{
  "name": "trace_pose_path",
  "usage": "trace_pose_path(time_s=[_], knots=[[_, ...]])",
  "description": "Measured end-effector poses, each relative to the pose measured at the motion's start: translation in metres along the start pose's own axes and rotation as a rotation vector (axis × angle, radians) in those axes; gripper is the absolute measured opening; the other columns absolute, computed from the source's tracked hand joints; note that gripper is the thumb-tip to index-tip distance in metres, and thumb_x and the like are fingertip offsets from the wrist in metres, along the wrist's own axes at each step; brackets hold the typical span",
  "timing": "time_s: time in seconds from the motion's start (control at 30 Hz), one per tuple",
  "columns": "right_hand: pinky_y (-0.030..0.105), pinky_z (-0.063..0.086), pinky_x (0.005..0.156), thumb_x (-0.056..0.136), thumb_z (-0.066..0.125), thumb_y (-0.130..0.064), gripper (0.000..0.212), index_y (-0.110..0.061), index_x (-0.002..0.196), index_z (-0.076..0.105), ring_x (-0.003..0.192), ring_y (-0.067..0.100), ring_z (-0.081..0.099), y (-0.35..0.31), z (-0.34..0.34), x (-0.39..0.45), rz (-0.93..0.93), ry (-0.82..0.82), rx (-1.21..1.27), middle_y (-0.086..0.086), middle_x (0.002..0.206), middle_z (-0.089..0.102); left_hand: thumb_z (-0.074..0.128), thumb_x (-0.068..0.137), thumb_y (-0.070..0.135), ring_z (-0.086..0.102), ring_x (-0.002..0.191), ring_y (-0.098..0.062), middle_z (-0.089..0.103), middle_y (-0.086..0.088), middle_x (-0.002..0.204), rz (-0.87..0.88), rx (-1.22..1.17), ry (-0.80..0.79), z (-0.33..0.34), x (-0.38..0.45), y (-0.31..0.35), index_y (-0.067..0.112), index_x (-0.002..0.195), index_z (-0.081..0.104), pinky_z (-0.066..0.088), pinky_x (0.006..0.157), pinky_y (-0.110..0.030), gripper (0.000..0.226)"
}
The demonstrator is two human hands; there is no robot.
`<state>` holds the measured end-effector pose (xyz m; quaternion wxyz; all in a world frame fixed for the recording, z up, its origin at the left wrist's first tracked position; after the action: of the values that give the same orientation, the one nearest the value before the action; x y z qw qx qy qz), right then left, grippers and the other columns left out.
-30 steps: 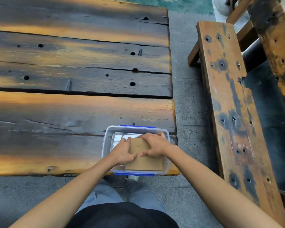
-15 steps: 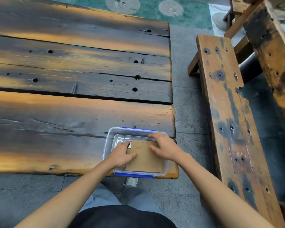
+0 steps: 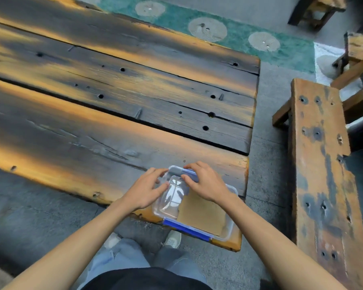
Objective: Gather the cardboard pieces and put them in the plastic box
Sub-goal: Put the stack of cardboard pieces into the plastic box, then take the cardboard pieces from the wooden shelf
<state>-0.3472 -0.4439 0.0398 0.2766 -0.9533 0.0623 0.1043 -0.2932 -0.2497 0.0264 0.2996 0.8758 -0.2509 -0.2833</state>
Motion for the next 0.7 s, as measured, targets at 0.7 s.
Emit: trace_pose_path(time_s=[0.7], knots=[[0.038, 0.044, 0.103, 0.099, 0.052, -0.043, 0.044, -0.021, 0.137, 0.056, 0.129, 0.025, 0.054, -0.141, 0.076, 0.026, -0.259, -0.266, -0.202, 0.004, 0.139, 0.059, 0.046, 0.099, 0.054, 0.002, 0.157, -0.024, 0.005, 0.003, 0.172, -0.390, -0.072, 0.373, -0.048, -0.164, -0.130, 0.033, 0.161, 0.018, 0.023, 0.122, -0.049, 0.072]])
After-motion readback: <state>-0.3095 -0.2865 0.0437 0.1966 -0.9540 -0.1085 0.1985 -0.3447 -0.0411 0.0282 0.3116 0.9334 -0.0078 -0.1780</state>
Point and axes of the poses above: each hand's wrist, its own x-axis towards the middle knuckle, its own z-axis out of the palm, y = z × x, the point moved 5 cm from there along x, towards the middle knuckle
